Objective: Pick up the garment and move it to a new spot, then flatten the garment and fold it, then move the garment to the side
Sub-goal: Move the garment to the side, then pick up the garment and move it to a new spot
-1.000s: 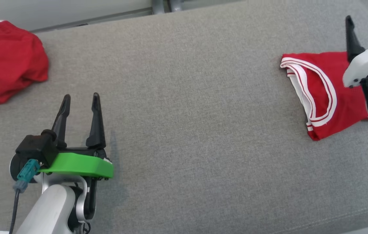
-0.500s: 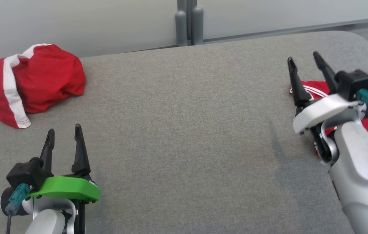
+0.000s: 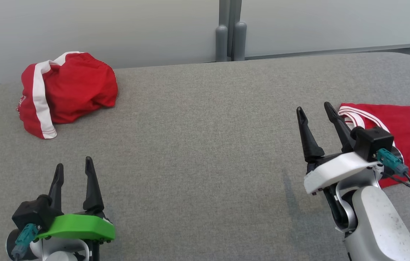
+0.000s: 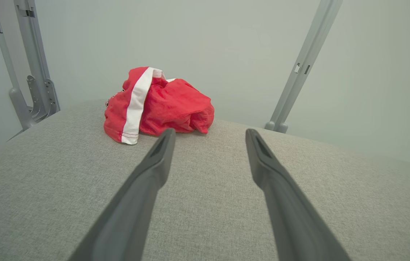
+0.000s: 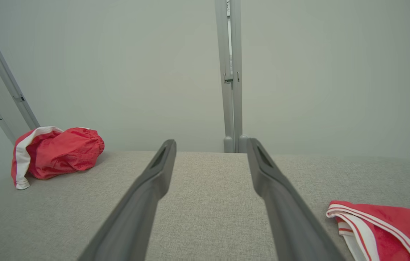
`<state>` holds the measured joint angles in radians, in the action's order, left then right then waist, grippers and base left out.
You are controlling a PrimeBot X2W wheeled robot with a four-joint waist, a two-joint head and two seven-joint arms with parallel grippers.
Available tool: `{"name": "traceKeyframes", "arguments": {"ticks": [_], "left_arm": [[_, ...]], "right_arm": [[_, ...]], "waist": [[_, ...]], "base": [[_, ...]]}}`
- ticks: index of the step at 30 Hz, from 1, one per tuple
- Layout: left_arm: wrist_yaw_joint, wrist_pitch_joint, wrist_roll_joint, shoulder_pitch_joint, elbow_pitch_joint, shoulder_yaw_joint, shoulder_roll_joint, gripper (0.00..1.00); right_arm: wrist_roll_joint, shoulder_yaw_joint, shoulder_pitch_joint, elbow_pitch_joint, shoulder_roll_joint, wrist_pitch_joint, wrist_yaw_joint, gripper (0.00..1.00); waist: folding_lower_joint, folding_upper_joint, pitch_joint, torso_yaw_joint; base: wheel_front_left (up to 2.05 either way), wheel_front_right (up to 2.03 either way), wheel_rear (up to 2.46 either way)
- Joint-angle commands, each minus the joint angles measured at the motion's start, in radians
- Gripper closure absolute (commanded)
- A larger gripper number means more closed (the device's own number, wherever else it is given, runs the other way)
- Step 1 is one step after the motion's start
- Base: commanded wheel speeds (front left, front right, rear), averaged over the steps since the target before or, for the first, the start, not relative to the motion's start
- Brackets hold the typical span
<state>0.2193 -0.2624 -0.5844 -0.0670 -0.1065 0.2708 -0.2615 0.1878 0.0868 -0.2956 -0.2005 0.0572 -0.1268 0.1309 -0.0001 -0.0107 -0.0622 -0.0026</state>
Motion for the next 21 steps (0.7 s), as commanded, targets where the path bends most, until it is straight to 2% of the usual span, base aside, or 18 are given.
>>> {"name": "traceKeyframes", "arguments": {"ticks": [1, 11, 21], "left_arm": [[-0.005, -0.003, 0.009, 0.015, -0.003, -0.005, 0.009, 0.0], [-0.023, -0.003, 0.037, 0.024, -0.02, 0.006, 0.038, 0.0], [-0.035, 0.003, 0.039, 0.02, -0.046, 0.035, 0.039, 0.0]], "right_arm": [[-0.004, -0.006, 0.029, 0.021, -0.001, 0.006, 0.0, 0.0], [0.063, -0.007, 0.174, 0.119, -0.005, 0.022, 0.0, 0.0], [0.087, -0.015, 0.233, 0.133, -0.005, 0.026, 0.0, 0.0]], "waist": [[0.0001, 0.0107, 0.003, 0.004], [0.0001, 0.0107, 0.016, 0.013], [0.0001, 0.0107, 0.032, 0.012]], "base": [[0.0, 0.0, 0.0], [0.0, 0.0, 0.0], [0.0, 0.0, 0.0]]}}
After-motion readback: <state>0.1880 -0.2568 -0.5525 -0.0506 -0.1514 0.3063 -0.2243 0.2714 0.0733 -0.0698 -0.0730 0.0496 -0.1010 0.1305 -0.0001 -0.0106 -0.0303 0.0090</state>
